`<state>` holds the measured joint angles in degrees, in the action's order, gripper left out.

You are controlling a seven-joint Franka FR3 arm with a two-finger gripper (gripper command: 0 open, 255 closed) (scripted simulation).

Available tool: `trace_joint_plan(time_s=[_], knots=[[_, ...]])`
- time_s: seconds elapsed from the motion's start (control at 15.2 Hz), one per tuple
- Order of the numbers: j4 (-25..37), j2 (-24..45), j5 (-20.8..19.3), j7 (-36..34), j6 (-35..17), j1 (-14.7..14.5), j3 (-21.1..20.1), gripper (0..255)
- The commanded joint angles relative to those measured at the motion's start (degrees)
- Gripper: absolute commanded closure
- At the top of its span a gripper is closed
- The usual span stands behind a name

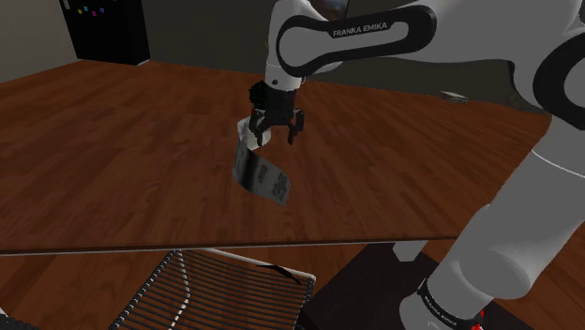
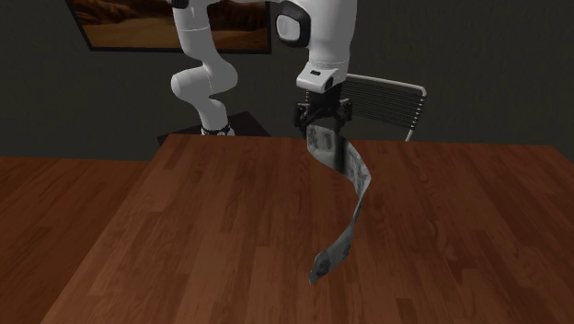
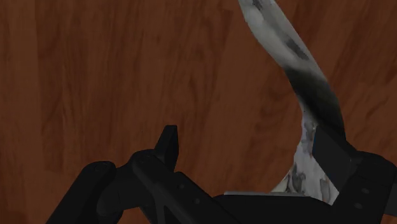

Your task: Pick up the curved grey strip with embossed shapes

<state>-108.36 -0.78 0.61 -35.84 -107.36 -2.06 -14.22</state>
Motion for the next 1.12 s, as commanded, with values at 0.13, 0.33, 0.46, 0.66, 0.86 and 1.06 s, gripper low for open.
trace_joint_plan(time_s=[0.13,0.33,0.46,0.66,0.86,1.06], knots=[[9.8,8.7,-2.3,-4.4,-0.3,-1.0,-0.7,0],[18.2,15.3,-4.1,-7.4,0.5,-2.2,-0.8,0],[23.1,18.9,-5.1,-8.8,1.3,-3.0,-0.7,0],[20.9,19.0,-5.1,-8.8,-1.0,-3.0,-0.6,0],[18.9,19.3,-5.2,-8.9,-3.2,-2.9,-0.6,0],[18.0,19.5,-5.3,-8.9,-4.3,-2.9,-0.5,0]])
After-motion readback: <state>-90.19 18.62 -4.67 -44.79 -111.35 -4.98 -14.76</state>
